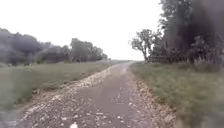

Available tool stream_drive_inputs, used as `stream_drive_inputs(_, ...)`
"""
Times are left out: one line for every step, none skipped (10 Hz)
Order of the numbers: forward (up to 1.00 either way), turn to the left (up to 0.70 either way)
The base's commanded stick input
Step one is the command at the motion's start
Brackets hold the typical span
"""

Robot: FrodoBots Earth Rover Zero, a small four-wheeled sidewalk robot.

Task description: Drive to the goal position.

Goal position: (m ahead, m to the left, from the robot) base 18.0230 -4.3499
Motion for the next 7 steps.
stream_drive_inputs(0.7,0.0)
stream_drive_inputs(0.7,0.0)
stream_drive_inputs(0.7,0.0)
stream_drive_inputs(0.7,0.0)
stream_drive_inputs(0.7,0.0)
stream_drive_inputs(0.7,0.0)
stream_drive_inputs(0.7,0.0)
